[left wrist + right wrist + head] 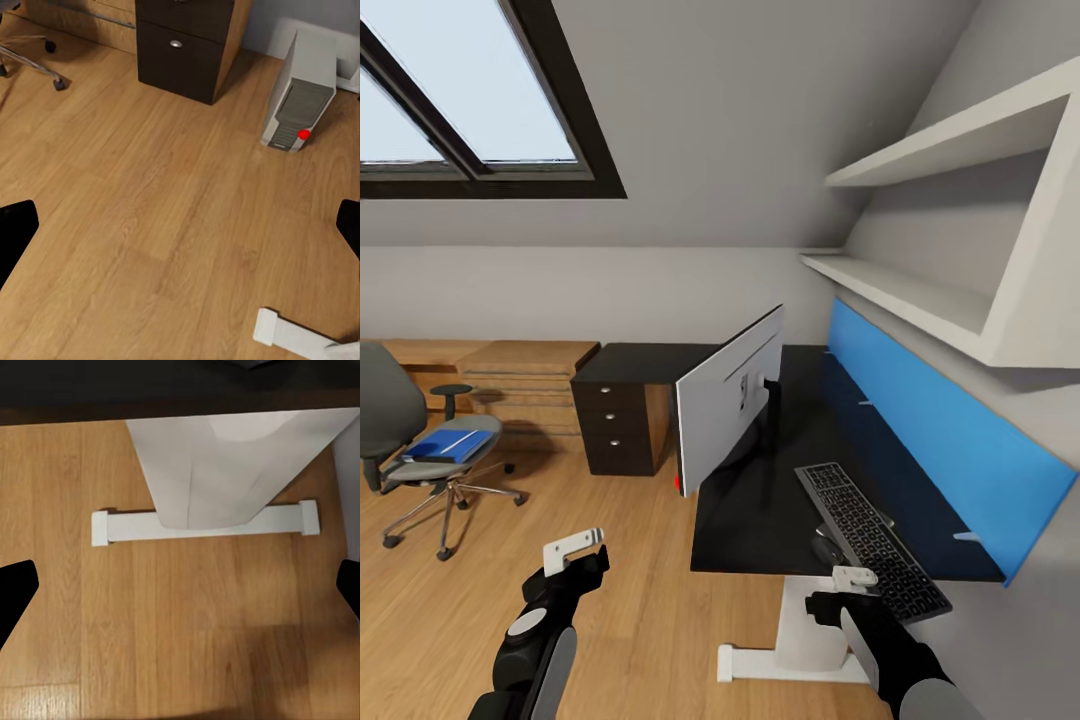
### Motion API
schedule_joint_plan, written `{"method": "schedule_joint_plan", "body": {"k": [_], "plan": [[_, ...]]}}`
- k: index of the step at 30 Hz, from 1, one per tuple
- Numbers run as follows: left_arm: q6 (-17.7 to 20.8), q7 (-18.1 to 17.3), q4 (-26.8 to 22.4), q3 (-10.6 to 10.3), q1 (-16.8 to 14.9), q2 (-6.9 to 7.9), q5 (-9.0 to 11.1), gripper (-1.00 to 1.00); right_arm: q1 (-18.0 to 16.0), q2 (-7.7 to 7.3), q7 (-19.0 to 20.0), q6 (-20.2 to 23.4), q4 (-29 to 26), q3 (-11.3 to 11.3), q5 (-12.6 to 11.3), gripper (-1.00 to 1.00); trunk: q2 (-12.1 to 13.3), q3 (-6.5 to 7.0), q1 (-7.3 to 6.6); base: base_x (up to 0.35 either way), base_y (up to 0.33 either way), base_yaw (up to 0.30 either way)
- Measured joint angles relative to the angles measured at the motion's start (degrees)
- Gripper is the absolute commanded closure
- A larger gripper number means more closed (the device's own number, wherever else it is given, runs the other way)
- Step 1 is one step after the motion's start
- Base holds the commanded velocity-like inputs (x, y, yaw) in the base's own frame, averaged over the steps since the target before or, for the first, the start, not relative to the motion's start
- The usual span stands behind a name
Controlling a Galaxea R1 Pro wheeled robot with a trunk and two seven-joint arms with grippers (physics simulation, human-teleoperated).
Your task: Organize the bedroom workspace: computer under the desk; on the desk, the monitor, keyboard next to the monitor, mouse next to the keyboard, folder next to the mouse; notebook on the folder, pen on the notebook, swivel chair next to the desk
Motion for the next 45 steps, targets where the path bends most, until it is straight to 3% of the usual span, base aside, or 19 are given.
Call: {"method": "schedule_joint_plan", "body": {"k": [2,45], "plan": [[0.0,0.0,0.0,0.0,0.0,-0.01,0.0,-1.00,0.0,0.00,0.0,0.0,0.0,0.0,0.0,-1.00,-0.8,-0.36,0.44,0.000,0.000,0.000],[0.0,0.0,0.6,0.0,0.1,0.17,-0.2,-1.00,-0.4,-0.97,-0.1,0.1,-0.5,-0.4,0.2,-1.00,-0.8,-0.37,0.44,0.004,-0.004,0.000]]}}
